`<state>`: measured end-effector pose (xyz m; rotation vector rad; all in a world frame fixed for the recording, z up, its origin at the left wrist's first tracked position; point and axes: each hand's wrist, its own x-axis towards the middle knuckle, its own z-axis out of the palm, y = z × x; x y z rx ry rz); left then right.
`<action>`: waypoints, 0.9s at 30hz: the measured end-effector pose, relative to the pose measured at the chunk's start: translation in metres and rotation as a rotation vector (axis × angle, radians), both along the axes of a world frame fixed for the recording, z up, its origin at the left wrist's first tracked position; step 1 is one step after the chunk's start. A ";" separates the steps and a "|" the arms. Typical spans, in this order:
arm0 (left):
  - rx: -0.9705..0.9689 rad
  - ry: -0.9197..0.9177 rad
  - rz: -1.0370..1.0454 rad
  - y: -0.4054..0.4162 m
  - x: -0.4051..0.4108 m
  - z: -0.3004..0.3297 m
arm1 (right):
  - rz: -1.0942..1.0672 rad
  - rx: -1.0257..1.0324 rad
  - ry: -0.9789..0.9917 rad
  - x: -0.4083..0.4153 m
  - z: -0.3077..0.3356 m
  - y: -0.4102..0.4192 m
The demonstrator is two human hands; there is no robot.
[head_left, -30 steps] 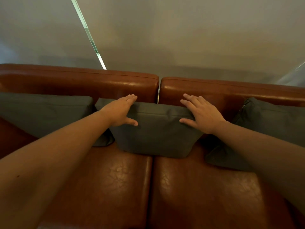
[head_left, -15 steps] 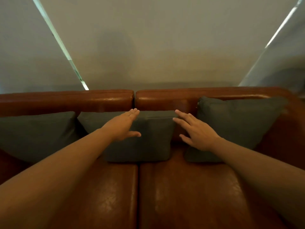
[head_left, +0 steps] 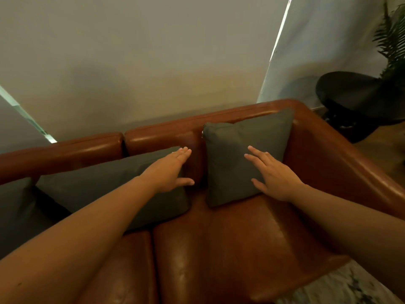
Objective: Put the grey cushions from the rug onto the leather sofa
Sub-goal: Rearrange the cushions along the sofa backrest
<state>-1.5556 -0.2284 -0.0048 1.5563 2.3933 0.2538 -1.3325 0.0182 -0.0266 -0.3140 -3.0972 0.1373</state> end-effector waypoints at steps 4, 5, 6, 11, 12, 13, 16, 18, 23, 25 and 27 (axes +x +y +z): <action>0.001 0.012 -0.006 0.059 0.009 0.001 | -0.057 -0.018 0.029 0.003 -0.002 0.059; -0.002 0.013 0.005 0.078 0.012 -0.001 | -0.056 -0.031 0.029 0.004 -0.004 0.078; -0.001 0.022 0.021 0.095 0.014 -0.004 | -0.046 -0.038 0.024 0.003 -0.006 0.096; -0.039 0.015 0.106 0.196 0.032 -0.020 | 0.028 -0.080 -0.066 -0.004 -0.011 0.189; -0.055 0.021 0.104 0.214 0.035 -0.023 | 0.055 -0.082 -0.094 -0.007 -0.012 0.204; -0.060 0.035 0.112 0.234 0.036 -0.026 | 0.085 -0.080 -0.115 -0.012 -0.012 0.223; -0.033 0.103 0.152 0.282 0.033 -0.035 | 0.123 -0.084 -0.101 -0.027 -0.012 0.268; -0.049 0.157 0.180 0.302 0.028 -0.039 | 0.120 -0.091 -0.089 -0.035 -0.016 0.290; -0.241 0.095 0.298 0.314 0.014 -0.055 | 0.043 -0.162 -0.057 -0.045 -0.029 0.323; -0.288 0.117 0.326 0.310 0.017 -0.063 | 0.013 -0.203 -0.058 -0.052 -0.034 0.331; -0.262 0.195 0.328 0.302 0.023 -0.066 | -0.055 -0.274 -0.073 -0.058 -0.036 0.333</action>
